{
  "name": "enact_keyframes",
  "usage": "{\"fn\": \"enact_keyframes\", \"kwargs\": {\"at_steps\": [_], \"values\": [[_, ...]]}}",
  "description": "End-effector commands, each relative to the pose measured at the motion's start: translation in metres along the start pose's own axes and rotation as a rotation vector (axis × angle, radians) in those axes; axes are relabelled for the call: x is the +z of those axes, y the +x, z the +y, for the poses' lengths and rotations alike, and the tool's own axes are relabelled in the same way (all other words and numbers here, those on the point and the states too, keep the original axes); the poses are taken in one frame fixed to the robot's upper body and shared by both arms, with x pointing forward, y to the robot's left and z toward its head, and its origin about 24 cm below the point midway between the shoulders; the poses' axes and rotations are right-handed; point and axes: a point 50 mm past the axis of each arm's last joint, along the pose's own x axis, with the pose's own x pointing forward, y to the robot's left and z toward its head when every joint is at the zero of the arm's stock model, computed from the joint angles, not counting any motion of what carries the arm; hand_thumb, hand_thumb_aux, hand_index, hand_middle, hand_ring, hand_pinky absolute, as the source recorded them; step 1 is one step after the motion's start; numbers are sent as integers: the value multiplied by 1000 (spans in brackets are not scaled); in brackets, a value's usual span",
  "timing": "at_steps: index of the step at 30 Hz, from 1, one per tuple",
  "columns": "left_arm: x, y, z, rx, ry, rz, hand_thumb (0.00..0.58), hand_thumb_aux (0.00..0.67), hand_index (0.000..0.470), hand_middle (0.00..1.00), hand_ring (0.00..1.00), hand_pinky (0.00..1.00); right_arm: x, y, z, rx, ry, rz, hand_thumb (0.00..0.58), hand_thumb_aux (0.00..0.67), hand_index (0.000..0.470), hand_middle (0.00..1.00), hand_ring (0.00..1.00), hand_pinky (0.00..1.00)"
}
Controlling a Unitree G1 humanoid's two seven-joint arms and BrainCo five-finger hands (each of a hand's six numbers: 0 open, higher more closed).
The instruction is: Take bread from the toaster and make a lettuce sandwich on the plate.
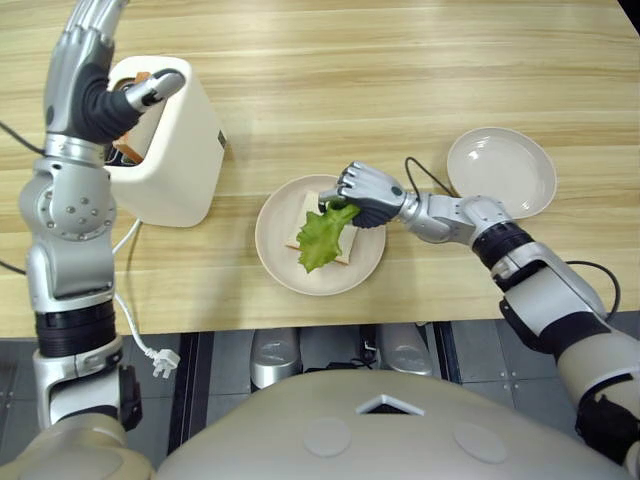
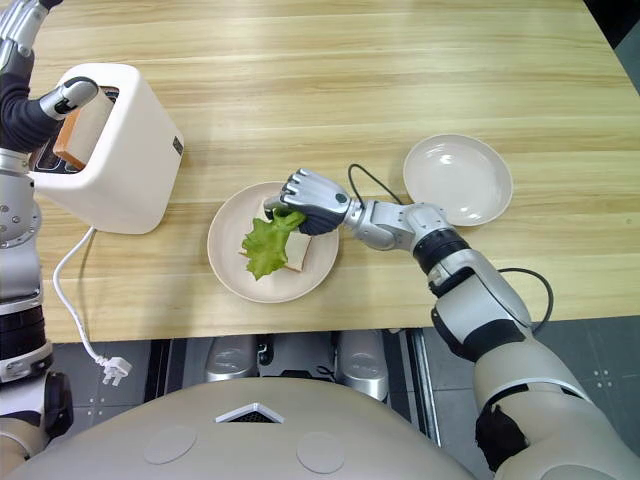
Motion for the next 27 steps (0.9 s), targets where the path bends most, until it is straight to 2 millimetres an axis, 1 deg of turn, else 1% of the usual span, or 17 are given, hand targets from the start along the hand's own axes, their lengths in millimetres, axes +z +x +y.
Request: {"fn": "enact_keyframes", "kwargs": {"at_steps": [1,2,6,11,14,23,27], "values": [[-16,-7,-8,-45,19,79,0,0,0,0,0,0,-14,-3,-4,21,-9,100,0,0,0,63,63,63],[-17,-8,-9,-42,1,82,0,0,0,0,0,0,-17,-3,-6,10,-23,120,0,0,0,0,0,0],[-13,-8,-10,-28,-58,70,0,0,0,0,0,0,-24,-4,-19,-53,-48,160,0,0,0,0,0,0],[-12,-7,-11,-27,-65,67,0,0,0,0,0,0,-28,-7,-31,-105,-63,167,0,0,0,0,0,0],[-13,-6,-11,-29,-36,76,0,0,0,0,0,0,-29,-8,-35,-133,-52,171,0,0,0,0,0,0],[-17,-7,-7,-7,-32,99,0,0,0,0,0,0,-28,-9,-37,-165,-34,170,0,0,0,0,0,0],[-23,-10,-8,-16,3,130,0,0,0,0,0,0,-27,-11,-34,-173,-15,173,0,0,0,0,0,0]]}}
